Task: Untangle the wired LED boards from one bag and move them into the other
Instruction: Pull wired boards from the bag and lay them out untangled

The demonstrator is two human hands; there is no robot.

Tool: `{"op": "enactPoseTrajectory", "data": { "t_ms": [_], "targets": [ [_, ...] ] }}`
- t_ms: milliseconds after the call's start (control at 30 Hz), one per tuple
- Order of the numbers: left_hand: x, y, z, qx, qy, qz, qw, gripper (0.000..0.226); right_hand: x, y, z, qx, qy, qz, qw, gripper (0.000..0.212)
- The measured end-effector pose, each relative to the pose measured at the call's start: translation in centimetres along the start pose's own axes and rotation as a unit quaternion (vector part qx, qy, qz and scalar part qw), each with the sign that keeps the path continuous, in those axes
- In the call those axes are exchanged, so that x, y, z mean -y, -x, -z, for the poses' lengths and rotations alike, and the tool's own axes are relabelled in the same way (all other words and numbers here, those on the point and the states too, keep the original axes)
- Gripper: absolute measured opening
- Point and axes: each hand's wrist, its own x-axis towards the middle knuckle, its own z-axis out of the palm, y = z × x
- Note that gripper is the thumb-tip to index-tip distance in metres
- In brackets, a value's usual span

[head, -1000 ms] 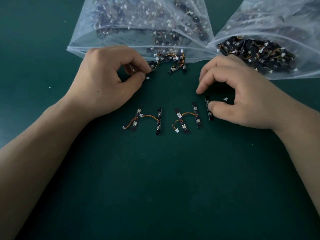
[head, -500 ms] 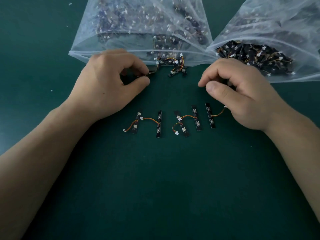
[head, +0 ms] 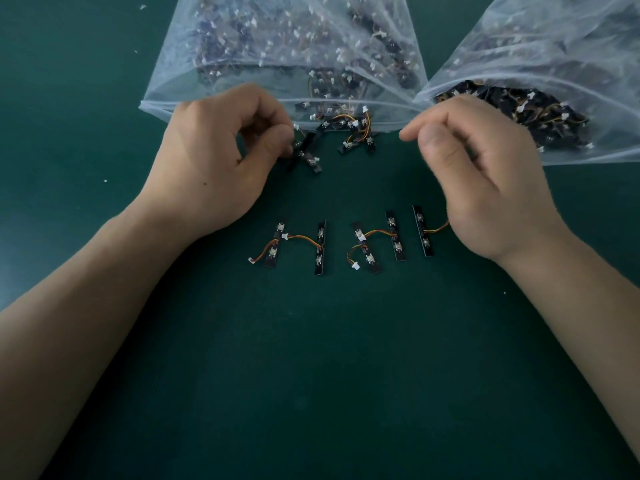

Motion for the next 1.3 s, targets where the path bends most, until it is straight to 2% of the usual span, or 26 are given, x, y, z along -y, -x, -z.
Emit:
{"op": "enactPoseTrajectory", "data": {
  "t_ms": [100,167,300,467,667,767,933,1033,1100,1300],
  "targets": [
    [0.1,0.0,0.0,0.024,-0.001,0.012,1.000,0.004,-0.3,-0.3,0.2,-0.040,-0.069,-0.089,0.993,0.031],
    [0.2,0.1,0.0,0.049,0.000,0.011,0.999,0.008,-0.2,-0.5,0.4,-0.054,-0.090,-0.114,0.988,0.030],
    [0.5,0.0,0.0,0.094,-0.013,-0.023,0.995,0.018,-0.1,-0.3,0.1,-0.035,-0.080,-0.104,0.991,0.033],
    [0.8,0.0,-0.2,0.093,-0.006,-0.033,0.995,0.012,0.0,-0.2,0.0,-0.029,-0.070,-0.096,0.992,0.032],
    [0.9,0.0,-0.1,0.096,-0.011,-0.039,0.995,0.019,0.1,-0.1,0.2,-0.025,-0.047,-0.075,0.996,0.032],
    [0.9,0.0,-0.1,0.104,-0.007,-0.056,0.993,0.019,0.5,0.0,0.2,-0.003,0.033,0.016,0.999,0.030],
    [0.9,0.0,-0.1,0.120,-0.008,-0.080,0.989,0.022,2.6,0.4,-0.2,0.078,0.141,0.154,0.975,0.034],
    [0.8,0.0,-0.1,0.128,-0.018,-0.094,0.987,0.024,3.5,0.9,-0.9,0.197,0.176,0.147,0.953,0.054],
    [0.9,-0.1,-0.1,0.130,-0.022,-0.092,0.987,0.024,3.6,1.1,-1.0,0.244,0.186,0.134,0.942,0.062],
    [0.9,-0.2,-0.1,0.136,-0.026,-0.089,0.986,0.022,3.8,1.0,-0.9,0.239,0.208,0.143,0.938,0.067]
  ]
}}
